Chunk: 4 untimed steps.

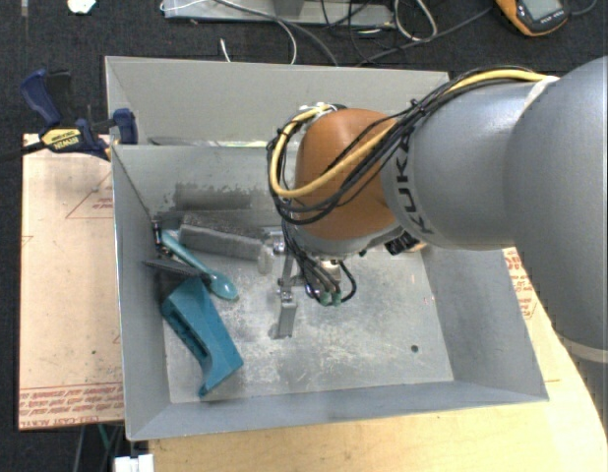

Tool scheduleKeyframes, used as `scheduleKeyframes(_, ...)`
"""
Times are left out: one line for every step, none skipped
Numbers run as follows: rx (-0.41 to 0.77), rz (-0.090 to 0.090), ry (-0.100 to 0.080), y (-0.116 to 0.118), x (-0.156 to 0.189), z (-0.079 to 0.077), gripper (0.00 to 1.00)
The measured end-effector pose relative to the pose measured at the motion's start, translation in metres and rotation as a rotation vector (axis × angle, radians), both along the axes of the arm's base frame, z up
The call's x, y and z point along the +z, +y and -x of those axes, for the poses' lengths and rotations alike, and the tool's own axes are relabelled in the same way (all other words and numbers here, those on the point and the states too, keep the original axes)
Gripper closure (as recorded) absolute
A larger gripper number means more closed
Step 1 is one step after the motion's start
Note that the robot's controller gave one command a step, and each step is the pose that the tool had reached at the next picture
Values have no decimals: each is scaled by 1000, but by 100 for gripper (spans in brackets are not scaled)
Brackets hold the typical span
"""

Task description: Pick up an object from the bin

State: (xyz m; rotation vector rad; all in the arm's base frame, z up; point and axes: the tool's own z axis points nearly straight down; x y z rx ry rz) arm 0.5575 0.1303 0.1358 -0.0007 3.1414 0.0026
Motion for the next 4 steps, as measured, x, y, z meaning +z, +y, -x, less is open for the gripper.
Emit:
scheduleKeyframes(-134,-4,-10,49,-44,-51,0)
scheduleKeyframes(-68,0,0,61,-41,-66,0)
scheduleKeyframes(-362,13,-10,89,-35,-75,0)
scheduleKeyframes(-179,2,-16,109,-53,-75,0)
